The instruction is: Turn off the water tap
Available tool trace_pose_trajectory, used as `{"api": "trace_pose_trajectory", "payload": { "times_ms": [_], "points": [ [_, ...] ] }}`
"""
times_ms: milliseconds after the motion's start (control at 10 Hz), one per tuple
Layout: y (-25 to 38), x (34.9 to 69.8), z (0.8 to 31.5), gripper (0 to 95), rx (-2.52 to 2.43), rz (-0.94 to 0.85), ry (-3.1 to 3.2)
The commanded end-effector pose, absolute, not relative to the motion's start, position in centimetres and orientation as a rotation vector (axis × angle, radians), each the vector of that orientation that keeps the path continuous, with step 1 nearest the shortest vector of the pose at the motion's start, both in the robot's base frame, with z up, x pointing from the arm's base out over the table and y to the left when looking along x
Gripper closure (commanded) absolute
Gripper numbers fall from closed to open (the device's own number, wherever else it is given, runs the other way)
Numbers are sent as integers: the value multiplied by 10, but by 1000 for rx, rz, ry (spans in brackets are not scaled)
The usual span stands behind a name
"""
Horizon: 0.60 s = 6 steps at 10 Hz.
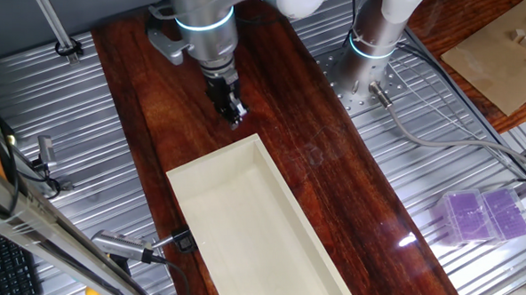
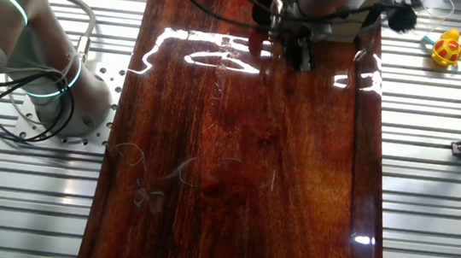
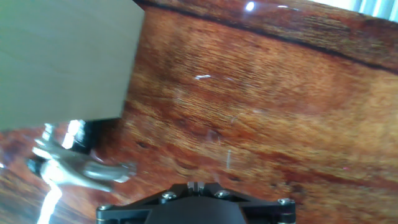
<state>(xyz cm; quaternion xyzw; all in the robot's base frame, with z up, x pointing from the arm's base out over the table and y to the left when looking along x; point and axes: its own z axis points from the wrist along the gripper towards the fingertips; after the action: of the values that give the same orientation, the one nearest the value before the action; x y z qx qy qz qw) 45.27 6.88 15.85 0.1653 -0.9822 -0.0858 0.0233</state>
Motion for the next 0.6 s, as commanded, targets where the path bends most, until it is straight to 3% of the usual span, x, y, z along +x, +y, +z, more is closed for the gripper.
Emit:
{"api": "trace_pose_trajectory", "payload": {
  "times_ms": [100,600],
  "points": [
    [60,451,155,950,659,-233,-3016],
    [60,451,155,950,479,-188,-3058]
  ]
}}
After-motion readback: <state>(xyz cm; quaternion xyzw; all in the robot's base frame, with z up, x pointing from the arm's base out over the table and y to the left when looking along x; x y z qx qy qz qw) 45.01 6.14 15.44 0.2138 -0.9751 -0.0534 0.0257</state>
